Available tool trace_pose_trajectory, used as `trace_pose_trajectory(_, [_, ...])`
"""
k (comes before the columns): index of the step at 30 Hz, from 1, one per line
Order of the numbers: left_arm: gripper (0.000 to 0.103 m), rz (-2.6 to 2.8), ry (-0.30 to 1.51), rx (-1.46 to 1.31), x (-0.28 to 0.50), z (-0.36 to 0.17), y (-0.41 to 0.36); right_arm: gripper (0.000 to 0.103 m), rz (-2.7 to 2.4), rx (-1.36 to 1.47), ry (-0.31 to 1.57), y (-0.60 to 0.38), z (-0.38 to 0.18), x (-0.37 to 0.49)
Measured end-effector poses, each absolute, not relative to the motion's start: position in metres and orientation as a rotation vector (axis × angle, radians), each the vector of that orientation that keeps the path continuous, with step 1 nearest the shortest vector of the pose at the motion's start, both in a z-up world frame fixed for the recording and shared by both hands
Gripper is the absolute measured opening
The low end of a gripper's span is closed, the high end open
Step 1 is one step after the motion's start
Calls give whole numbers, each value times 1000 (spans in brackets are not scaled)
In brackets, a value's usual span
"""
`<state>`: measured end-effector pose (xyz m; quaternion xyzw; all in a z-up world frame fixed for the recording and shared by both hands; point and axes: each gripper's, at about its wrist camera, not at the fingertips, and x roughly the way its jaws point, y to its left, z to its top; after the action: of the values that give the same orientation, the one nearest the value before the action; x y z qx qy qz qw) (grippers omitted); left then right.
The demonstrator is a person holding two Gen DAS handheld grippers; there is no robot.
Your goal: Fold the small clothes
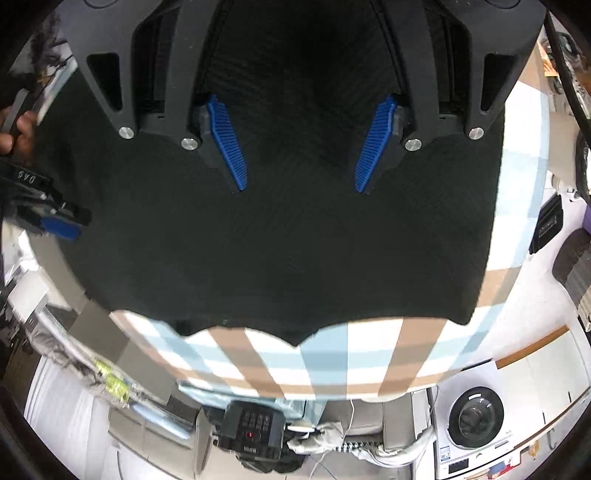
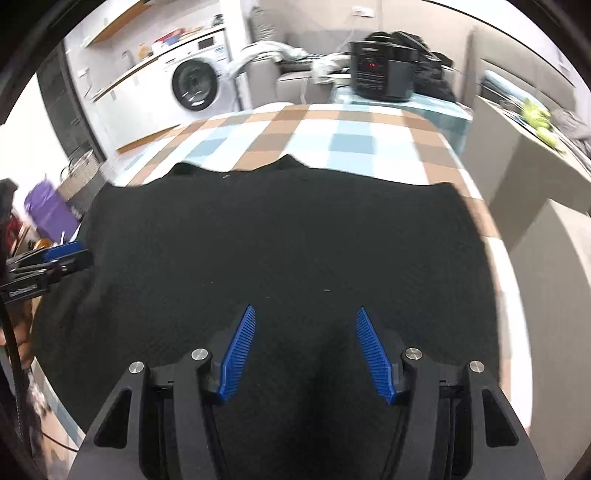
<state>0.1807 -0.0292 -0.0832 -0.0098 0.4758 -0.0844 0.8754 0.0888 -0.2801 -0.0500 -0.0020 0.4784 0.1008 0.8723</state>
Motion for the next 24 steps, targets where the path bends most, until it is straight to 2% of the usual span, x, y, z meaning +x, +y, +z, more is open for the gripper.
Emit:
trace_pose_trajectory(4, [59, -145, 1022, 13, 185, -104, -27, 59, 198, -70, 1036, -277, -67, 96])
trace_pose_trajectory(6, [59, -140, 1006, 14, 185, -106, -23, 69, 149, -76, 1019, -287, -68, 94])
trace_pose_trajectory(8, [59, -126, 1008, 8, 185, -105, -20, 71, 61, -83, 1019, -301, -70, 93])
trace_pose_trajectory(12, [59, -137, 1002, -9, 193, -100, -28, 71, 15, -23, 1031, -311, -66, 97])
trace_pose_trajectory(19, [59, -253, 1016, -30, 231, -100, -71, 71, 154, -59, 1007, -249, -62, 127])
trace_pose_trajectory(24, [59, -228, 1015, 17, 244, -102, -75, 71, 149, -92, 1028, -239, -71, 146])
